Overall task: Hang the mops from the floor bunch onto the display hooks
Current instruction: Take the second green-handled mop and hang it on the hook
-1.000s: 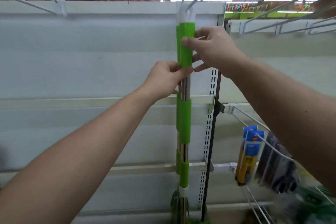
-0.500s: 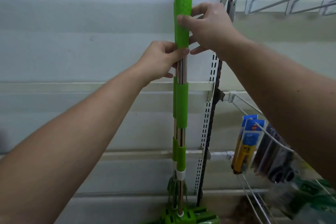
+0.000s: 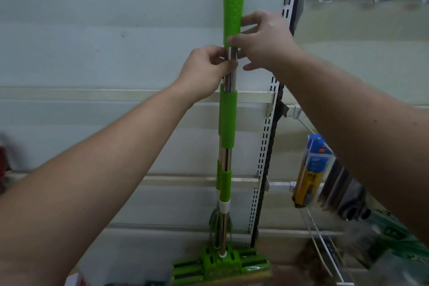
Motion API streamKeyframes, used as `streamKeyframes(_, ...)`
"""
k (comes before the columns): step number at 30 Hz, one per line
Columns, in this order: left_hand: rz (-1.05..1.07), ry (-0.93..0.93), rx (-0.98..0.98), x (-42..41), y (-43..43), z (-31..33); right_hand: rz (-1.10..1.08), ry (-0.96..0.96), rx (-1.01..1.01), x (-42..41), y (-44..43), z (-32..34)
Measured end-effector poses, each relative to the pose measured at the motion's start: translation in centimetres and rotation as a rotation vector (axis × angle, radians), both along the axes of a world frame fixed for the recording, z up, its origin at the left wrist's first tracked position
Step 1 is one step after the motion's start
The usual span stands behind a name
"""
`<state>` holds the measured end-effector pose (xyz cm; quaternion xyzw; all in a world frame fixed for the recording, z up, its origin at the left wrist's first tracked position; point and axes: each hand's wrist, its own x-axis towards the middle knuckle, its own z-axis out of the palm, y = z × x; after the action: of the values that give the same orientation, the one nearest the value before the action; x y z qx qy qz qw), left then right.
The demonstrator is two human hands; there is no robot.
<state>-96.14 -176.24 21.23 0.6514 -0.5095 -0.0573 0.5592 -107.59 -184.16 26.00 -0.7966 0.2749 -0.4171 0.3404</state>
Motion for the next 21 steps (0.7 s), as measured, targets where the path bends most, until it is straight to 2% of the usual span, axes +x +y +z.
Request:
streamKeyframes(13, 0.161, 0.068, 0.155, -1.8, 4.0, -5.8, 0.033, 0.085, 0.162, -2.3, 3.2, -5.6)
streamKeyframes(21, 0.237, 0.18, 0.219, -2.5, 8.9, -11.9, 0.121, 0.11, 0.342, -4.3, 7.5, -11.9)
